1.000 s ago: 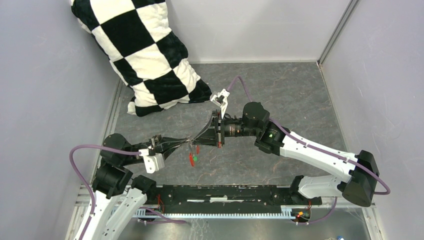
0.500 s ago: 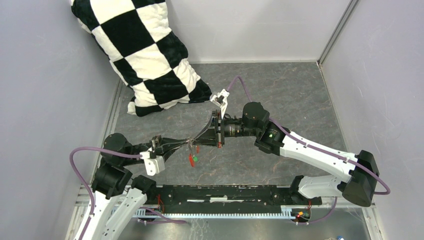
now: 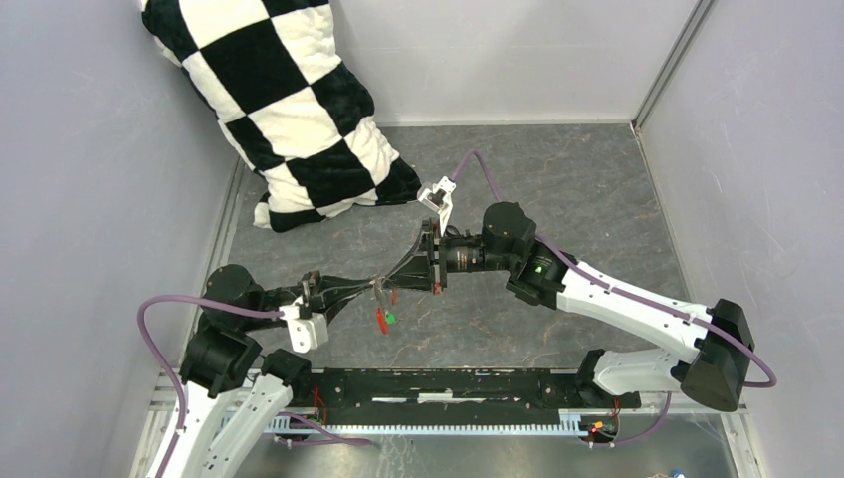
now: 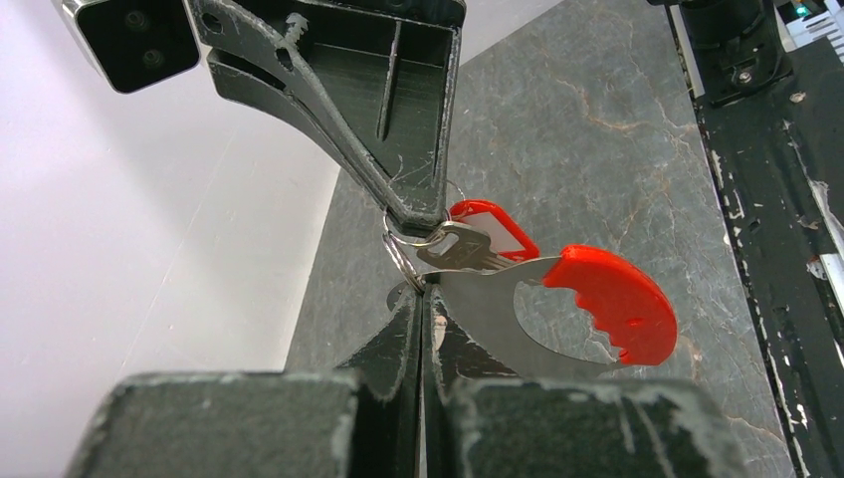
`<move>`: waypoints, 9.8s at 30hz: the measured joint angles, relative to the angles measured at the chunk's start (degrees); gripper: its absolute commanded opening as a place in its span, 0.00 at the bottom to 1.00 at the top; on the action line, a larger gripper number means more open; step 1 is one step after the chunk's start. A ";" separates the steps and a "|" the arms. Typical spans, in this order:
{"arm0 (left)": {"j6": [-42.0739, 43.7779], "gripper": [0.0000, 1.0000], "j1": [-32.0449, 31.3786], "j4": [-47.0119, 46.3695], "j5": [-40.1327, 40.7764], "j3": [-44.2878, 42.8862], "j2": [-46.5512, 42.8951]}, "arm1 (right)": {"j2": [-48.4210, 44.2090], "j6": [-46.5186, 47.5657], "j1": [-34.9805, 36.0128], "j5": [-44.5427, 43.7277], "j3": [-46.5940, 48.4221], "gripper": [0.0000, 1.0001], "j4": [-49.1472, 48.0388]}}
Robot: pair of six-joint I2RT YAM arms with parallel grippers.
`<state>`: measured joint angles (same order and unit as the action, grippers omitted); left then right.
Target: Put the keys on the keyring
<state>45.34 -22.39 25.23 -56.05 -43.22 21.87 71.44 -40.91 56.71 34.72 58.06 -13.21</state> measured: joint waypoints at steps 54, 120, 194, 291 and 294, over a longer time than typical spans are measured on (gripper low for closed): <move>4.76 0.02 0.00 9.27 0.52 -3.34 3.85 | 5.05 18.64 8.81 -15.63 17.11 0.00 25.99; -26.97 0.31 0.00 7.48 1.05 -6.99 6.10 | 6.43 35.15 18.99 -38.40 32.57 0.00 46.49; -29.20 0.29 0.02 8.55 5.01 -11.58 12.57 | 9.14 34.97 17.81 -40.17 32.79 0.00 45.09; -7.54 0.30 -0.22 17.09 -10.32 -18.88 13.31 | -0.09 43.25 6.51 7.78 18.29 0.00 24.24; -7.56 0.31 -0.22 17.11 -10.56 -18.88 13.49 | 0.66 43.23 6.51 8.92 18.29 0.00 23.61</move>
<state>37.78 -22.61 42.35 -66.61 -62.11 35.35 72.10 2.33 63.22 43.64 76.36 10.39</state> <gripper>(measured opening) 0.298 0.010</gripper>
